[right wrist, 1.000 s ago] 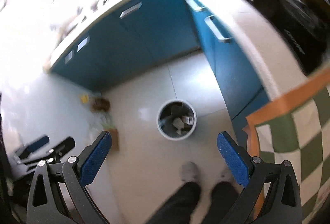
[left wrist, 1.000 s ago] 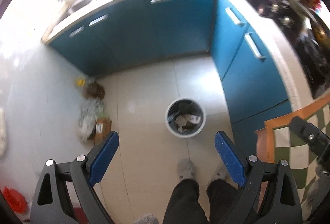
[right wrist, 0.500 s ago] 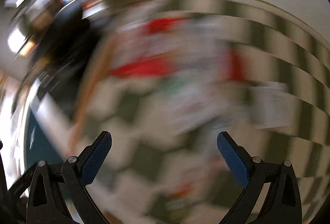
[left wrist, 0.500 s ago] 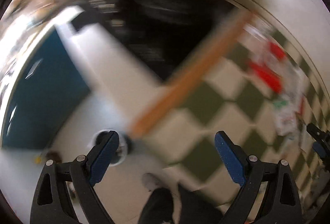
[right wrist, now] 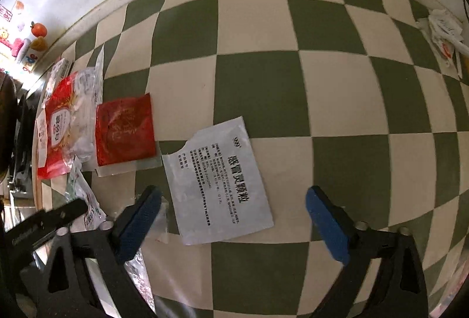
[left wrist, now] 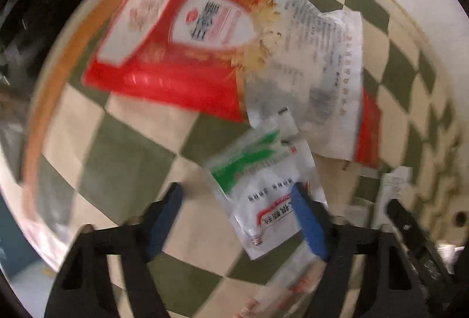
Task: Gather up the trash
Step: 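Grasp a white sachet with left tool while right tool grasps a white wrapper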
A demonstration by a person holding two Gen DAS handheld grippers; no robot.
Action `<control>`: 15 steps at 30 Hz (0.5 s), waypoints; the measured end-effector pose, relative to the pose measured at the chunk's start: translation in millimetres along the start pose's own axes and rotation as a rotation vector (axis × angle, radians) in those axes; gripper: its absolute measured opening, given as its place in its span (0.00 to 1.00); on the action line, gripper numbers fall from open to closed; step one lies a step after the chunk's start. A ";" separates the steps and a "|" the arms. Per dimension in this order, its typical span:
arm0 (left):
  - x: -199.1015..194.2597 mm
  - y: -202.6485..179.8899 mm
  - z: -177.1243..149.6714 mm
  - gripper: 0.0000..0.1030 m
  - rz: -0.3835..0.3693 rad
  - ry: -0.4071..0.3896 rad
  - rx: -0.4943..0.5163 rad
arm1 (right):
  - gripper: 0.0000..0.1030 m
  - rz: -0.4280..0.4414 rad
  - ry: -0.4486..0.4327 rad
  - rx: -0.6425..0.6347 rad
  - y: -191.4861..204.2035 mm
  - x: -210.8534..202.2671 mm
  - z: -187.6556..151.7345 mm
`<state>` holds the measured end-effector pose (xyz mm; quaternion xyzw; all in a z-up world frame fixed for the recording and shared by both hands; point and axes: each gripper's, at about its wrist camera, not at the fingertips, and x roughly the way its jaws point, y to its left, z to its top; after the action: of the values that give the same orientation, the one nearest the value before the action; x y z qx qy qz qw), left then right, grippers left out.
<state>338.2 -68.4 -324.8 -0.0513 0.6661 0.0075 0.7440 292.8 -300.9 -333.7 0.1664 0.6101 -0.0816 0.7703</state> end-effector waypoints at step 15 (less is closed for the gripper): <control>-51.2 44.5 -6.8 0.00 0.029 -0.141 0.006 | 0.11 -0.037 -0.134 -0.124 28.7 -16.5 -29.4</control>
<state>322.2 -21.7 -277.7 -0.0391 0.6128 0.0199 0.7890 271.4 -264.9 -319.0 0.1015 0.5641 -0.0687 0.8166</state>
